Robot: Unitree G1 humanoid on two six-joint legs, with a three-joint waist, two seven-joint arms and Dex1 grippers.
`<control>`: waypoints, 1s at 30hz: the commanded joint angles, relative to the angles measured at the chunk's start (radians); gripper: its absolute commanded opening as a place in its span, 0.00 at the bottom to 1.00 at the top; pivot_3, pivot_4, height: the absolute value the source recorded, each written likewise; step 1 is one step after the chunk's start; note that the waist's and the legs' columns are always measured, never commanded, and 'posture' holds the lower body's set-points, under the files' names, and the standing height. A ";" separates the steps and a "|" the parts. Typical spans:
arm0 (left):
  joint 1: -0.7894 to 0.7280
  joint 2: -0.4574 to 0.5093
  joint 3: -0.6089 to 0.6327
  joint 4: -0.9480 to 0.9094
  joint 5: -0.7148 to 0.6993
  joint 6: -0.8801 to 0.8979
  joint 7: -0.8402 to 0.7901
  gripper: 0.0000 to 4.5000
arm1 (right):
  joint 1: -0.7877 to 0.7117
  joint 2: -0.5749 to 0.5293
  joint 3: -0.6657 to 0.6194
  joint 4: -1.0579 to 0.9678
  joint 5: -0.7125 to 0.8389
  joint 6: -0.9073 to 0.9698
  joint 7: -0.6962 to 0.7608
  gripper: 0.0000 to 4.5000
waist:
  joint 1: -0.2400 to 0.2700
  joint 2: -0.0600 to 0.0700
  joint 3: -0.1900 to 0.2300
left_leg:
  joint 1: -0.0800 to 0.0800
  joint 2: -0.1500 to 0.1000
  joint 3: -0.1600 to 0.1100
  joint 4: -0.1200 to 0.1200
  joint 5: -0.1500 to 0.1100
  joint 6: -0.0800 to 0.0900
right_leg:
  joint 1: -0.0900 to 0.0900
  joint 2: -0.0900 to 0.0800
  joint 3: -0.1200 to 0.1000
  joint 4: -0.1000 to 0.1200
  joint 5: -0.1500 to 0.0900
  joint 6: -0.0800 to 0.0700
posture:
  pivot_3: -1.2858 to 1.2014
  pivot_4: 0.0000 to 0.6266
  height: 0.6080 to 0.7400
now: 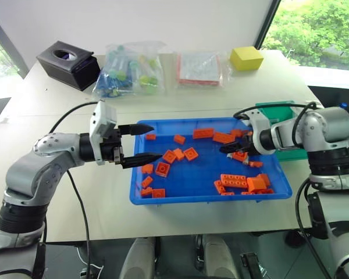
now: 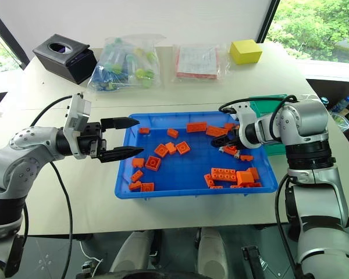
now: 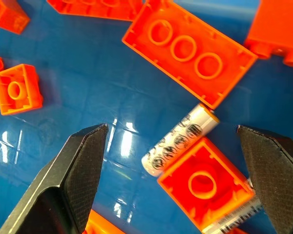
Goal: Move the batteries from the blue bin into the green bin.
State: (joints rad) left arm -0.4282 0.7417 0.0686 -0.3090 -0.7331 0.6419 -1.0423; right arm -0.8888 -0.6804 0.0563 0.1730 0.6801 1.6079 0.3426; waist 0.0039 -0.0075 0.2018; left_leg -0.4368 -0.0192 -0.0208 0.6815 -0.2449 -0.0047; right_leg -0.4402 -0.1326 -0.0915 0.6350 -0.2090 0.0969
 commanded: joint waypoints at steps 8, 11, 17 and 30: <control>-0.037 0.003 0.024 -0.015 -0.012 -0.005 0.001 1.00 | -0.009 0.035 0.047 -0.071 0.032 0.007 0.009 0.96 | -0.003 0.000 0.000 | 0.000 0.000 0.000 0.000 0.000 0.000 | 0.000 0.000 0.000 0.000 0.000 0.000 | 0.52 0.24 0.64; -0.045 0.001 0.022 -0.010 -0.010 -0.006 0.001 1.00 | -0.006 0.042 0.052 -0.079 0.014 0.007 0.017 0.78 | -0.003 0.000 0.000 | 0.000 0.000 0.000 0.000 0.000 0.000 | 0.000 0.000 0.000 0.000 0.000 0.000 | 0.52 0.24 0.64; -0.053 -0.002 0.019 -0.003 -0.005 -0.010 0.000 1.00 | 0.001 0.043 0.058 -0.085 -0.014 0.007 0.031 0.36 | -0.001 0.000 0.000 | 0.000 0.000 0.000 0.000 0.000 0.000 | 0.000 0.000 0.000 0.000 0.000 0.000 | 0.52 0.24 0.64; -0.064 -0.013 0.011 0.010 0.003 -0.018 -0.007 1.00 | -0.016 0.078 0.052 -0.084 -0.073 0.001 0.050 0.36 | -0.001 0.000 0.000 | 0.000 0.000 0.000 0.000 0.000 0.000 | 0.000 0.000 0.000 0.000 0.000 0.000 | 0.52 0.24 0.64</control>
State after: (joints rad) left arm -0.4758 0.7281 0.0657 -0.2892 -0.7288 0.6417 -1.0428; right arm -0.8864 -0.6100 0.1133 0.1147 0.6200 1.6076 0.3900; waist 0.0031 -0.0075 0.2018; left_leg -0.4368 -0.0192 -0.0210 0.6815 -0.2449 -0.0046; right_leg -0.4402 -0.1322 -0.0916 0.6349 -0.2090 0.0969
